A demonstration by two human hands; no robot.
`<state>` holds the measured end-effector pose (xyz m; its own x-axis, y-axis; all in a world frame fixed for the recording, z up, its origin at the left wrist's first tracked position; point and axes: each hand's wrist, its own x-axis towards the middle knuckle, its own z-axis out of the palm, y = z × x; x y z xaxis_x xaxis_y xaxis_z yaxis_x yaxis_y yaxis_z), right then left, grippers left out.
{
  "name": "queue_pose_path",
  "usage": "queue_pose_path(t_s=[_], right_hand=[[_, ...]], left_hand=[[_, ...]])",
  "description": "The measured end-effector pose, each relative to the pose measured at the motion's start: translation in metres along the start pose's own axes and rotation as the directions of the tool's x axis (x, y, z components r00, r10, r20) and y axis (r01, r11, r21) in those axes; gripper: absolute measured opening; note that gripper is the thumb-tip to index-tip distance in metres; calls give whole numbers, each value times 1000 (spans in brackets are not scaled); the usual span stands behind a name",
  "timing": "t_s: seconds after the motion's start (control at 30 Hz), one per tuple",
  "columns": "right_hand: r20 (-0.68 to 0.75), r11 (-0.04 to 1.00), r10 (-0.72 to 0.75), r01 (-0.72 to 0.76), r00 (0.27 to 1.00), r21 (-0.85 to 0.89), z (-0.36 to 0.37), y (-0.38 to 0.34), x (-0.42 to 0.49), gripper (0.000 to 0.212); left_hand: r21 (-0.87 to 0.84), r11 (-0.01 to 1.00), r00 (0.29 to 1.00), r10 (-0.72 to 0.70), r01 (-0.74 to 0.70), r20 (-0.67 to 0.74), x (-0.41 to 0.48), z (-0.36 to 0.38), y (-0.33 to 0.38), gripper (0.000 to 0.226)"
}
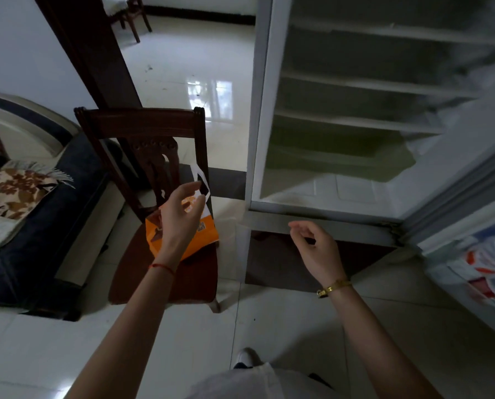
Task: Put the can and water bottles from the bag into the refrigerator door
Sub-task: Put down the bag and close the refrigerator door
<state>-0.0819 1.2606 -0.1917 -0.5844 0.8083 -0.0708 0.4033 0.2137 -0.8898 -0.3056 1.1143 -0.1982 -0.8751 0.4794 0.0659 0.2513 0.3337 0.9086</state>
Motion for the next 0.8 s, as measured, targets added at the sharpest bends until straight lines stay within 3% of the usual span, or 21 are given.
queue_pose_path(t_s=[0.43, 0.8], right_hand=[[-234, 997, -50, 62, 971, 46, -86, 9, -57, 19], [-446, 975, -85, 165, 891, 146, -203, 27, -148, 20]], left_hand=[[-204, 955, 953, 253, -217, 170, -83, 44, 86, 31], [-330, 881, 846, 440, -341, 301, -184, 105, 180, 26]])
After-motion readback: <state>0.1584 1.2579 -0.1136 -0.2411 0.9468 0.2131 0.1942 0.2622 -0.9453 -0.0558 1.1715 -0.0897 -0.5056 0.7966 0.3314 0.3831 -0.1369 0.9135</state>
